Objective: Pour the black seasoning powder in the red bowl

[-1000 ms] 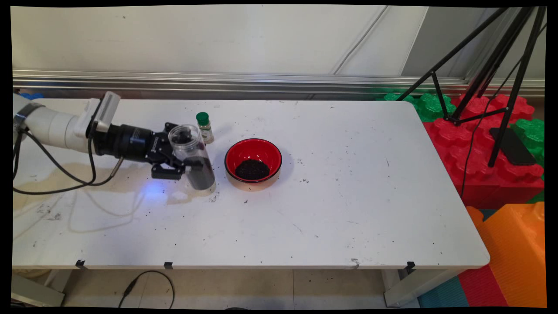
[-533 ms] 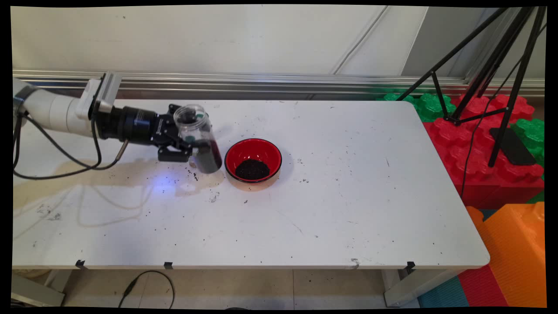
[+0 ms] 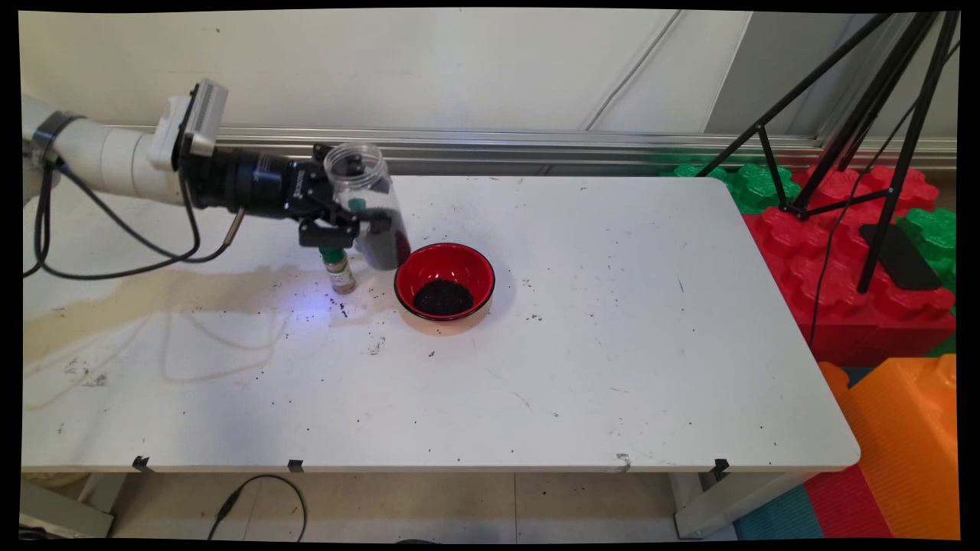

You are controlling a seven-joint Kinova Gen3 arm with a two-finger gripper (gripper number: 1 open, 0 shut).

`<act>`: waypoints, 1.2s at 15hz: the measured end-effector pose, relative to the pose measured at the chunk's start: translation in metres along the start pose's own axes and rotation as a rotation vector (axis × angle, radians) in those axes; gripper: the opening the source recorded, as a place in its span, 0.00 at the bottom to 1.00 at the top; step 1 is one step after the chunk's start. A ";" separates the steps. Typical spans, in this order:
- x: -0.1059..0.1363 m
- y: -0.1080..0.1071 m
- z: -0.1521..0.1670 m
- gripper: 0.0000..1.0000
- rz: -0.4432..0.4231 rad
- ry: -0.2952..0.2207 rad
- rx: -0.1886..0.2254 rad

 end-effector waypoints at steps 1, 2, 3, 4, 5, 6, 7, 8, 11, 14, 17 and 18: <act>0.004 -0.004 0.003 0.00 0.007 0.002 0.002; 0.008 -0.007 0.006 0.00 0.015 0.003 0.004; 0.011 -0.010 0.009 0.00 0.020 0.004 0.005; 0.013 -0.013 0.011 0.00 0.026 0.003 0.007; 0.015 -0.015 0.013 0.00 0.031 0.002 0.008; 0.017 -0.018 0.016 0.00 0.040 0.001 0.010; 0.019 -0.020 0.019 0.00 0.045 0.000 0.010; 0.021 -0.024 0.022 0.00 0.055 -0.003 0.012; 0.025 -0.034 0.032 0.00 0.092 -0.015 0.019; 0.026 -0.044 0.041 0.00 0.125 -0.025 0.024; 0.026 -0.054 0.049 0.00 0.159 -0.036 0.027; 0.026 -0.056 0.051 0.00 0.168 -0.038 0.028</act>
